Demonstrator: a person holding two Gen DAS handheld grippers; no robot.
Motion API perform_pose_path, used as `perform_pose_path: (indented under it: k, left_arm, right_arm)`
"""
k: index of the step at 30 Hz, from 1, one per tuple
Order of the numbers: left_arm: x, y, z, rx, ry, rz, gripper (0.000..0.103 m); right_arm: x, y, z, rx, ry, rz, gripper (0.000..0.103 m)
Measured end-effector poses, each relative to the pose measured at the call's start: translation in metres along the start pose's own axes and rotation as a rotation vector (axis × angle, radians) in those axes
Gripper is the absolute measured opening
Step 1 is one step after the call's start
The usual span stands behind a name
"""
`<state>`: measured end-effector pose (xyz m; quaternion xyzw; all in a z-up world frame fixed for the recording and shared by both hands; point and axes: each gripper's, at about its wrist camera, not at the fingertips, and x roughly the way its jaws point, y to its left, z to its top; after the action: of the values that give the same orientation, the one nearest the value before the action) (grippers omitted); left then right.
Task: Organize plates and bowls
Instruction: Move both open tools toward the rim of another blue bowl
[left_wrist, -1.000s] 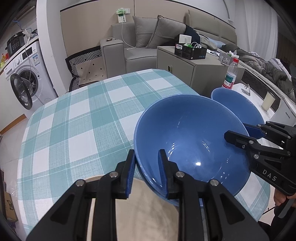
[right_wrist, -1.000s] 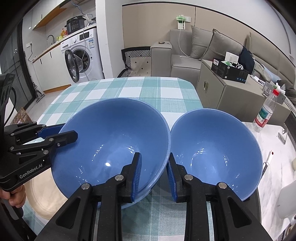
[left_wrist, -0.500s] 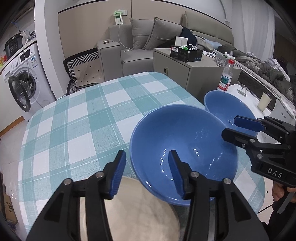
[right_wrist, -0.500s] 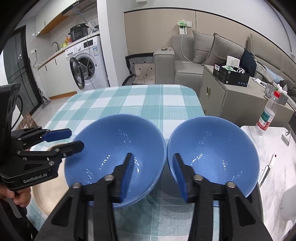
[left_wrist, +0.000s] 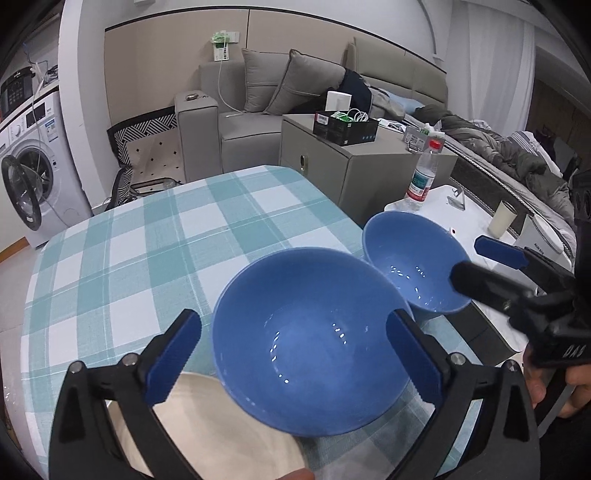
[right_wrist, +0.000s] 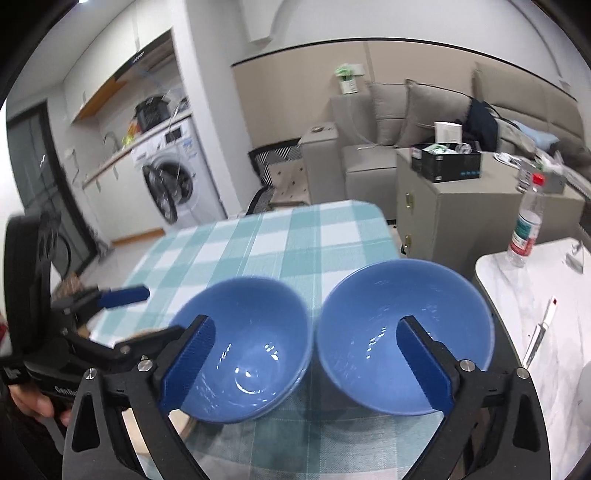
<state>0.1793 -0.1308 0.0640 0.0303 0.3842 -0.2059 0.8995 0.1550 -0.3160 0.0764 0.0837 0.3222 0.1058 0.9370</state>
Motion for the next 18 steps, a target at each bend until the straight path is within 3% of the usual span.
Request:
perform_pose_path:
  k: [3,14,18]
  left_arm:
    - [0.005,-0.008,0.007,0.007,0.002,-0.007,0.101]
    - [0.035,-0.046,0.029,0.063,0.019,-0.047,0.102]
    - [0.048,-0.055,0.035,0.07,0.037,-0.05,0.102]
  right_arm:
    - [-0.014,-0.019,0.006,0.052,-0.038,0.001,0.102]
    - [-0.03,-0.067,0.007,0.125,-0.055,-0.197,0.102]
    - [-0.03,-0.071,0.007,0.127,-0.058,-0.19,0.102]
